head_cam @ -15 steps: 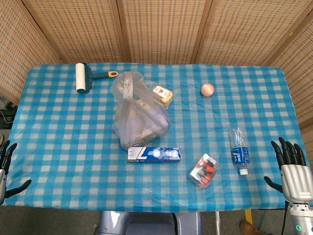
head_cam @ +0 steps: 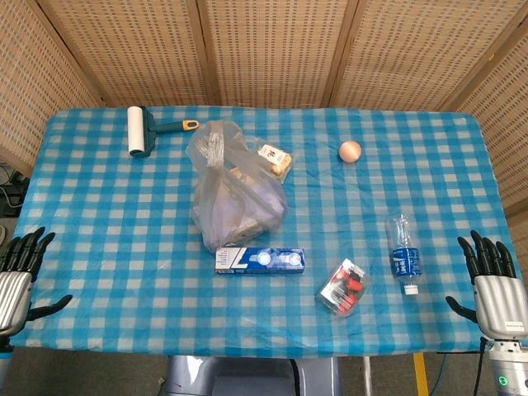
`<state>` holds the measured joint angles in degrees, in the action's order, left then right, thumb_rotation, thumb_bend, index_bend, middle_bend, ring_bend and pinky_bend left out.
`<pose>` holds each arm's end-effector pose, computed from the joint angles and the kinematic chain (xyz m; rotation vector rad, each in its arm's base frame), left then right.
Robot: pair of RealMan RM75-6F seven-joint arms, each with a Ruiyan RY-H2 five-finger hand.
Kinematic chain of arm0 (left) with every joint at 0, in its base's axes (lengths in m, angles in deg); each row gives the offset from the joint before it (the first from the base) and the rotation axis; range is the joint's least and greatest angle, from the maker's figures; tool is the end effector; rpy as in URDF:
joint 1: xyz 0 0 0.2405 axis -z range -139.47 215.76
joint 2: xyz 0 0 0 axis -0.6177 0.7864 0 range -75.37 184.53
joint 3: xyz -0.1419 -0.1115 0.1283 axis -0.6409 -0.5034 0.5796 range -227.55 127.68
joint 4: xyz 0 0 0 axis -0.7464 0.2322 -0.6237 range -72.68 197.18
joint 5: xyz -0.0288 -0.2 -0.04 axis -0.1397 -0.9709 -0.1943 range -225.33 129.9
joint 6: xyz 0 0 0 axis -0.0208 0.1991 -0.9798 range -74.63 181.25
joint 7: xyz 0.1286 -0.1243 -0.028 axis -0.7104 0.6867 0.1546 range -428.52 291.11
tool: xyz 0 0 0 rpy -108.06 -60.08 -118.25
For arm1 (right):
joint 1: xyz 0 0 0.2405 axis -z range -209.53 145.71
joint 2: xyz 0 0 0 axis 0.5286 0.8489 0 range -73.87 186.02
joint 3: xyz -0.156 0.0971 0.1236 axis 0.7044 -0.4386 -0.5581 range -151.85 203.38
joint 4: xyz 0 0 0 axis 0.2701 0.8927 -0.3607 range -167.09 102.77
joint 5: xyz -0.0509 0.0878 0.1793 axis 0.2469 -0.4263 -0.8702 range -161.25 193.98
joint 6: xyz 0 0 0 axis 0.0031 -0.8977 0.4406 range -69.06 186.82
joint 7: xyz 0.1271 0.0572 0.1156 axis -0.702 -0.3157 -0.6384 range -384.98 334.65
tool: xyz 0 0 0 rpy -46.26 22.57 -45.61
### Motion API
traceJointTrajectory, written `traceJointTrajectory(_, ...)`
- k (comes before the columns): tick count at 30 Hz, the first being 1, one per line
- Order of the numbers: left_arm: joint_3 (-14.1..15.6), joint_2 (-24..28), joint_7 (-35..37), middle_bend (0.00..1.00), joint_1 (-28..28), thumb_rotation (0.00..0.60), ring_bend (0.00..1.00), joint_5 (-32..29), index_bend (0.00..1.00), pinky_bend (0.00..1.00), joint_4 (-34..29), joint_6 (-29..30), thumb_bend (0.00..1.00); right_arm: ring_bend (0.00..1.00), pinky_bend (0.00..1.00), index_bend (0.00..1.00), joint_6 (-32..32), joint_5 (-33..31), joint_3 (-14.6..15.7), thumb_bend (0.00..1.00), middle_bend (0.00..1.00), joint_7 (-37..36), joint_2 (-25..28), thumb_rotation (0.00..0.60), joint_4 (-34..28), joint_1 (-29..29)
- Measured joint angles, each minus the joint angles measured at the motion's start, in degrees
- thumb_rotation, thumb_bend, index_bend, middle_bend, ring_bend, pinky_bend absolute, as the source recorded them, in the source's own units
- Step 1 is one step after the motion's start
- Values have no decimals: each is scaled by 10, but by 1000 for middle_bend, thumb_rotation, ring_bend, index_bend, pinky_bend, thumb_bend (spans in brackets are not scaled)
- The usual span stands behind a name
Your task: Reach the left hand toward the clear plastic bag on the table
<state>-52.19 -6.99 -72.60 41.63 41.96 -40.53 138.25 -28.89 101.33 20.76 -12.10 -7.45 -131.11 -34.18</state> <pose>-0.2402 0.2036 0.1388 -1.4229 -0.9518 -0.9733 -0.2621 -0.2088 0.1556 1.3456 -0.7895 0.8197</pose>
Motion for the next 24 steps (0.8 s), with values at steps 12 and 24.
traceJointTrajectory(12,-85,19,188,0,182,600,0,2,0,0,-40,-170,0,0,0,0,25,-55,-20,0,0,26,-17,600,18,-15)
traceJointTrajectory(24,-186,-4,195,0,361,600,0,-154,0,0,-70,-345,0,0,0,0,36,-97,-38,0,0,13,-16,600,36,-20)
